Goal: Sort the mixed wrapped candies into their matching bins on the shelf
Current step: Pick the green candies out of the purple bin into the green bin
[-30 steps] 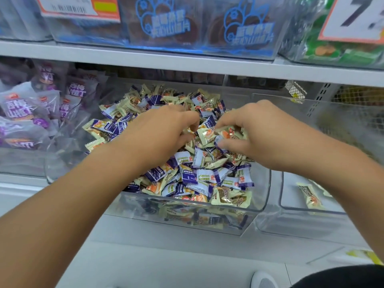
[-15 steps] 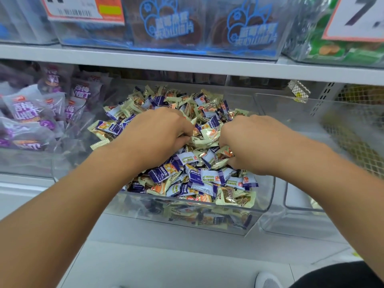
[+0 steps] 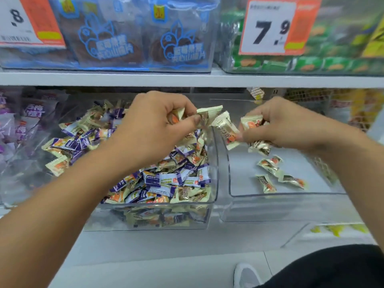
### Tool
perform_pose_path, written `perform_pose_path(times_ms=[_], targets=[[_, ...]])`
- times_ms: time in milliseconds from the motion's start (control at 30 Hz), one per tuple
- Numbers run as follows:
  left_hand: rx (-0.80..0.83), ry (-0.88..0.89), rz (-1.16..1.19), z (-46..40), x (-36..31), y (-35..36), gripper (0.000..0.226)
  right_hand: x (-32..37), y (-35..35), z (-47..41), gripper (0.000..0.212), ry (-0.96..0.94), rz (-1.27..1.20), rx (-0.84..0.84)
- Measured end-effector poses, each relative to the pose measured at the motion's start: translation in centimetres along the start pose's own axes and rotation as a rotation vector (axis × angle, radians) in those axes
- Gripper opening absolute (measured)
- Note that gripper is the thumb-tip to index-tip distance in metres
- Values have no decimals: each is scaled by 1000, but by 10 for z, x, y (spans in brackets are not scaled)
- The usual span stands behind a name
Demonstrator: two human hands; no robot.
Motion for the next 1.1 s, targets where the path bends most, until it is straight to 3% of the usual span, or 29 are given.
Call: perform_pose_path(times_ms=[133,267,333,400,467,567,633,700,767,833,933,1100], targets=[[98,87,-35,-22,-38,55,17,-86,3,2,30,370,-230,90],[217,74,-162,-27,-38,110,11,-126,0,6,18,541,-283,25],[230,27,-224,-27,-29,123,44,-131,-1,8,14,560,-293,-10],[226,25,-168,-25,-25,121,63,-134,-1,8,17,549,-333,-25],[210,87,-76,-21,-26,108,59,-130,-3,6,21,510,-282,-52],[114,133,-113,-13,-12,66,32,-96,-14,1,21,311,26,-182],[64,47,-206,-6,12,29,22,-48,-14,4,16,55,196,-312],[36,-55,-347,4,41,-7,24,9,0,14,13,-247,195,-398],[59,-132,-505,15,65,-32,34,60,24,18,18,-472,283,-373],[93,-173,-575,22,79,-42,44,86,50,2,28,-484,501,-276],[61,-207,-548,27,87,-50,48,96,72,-38,29,-361,773,-162],[34,-187,-495,31,96,-53,45,99,91,-67,28,-300,826,-71]])
Point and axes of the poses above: each hand's wrist, its own z-axis away from the middle knuckle, its own y-axis out of the palm, x = y × z, the point moved 5 cm from there along -z, towards the middle knuckle, and after that the axes turned 9 degrees about z, right-handed, at the moved point
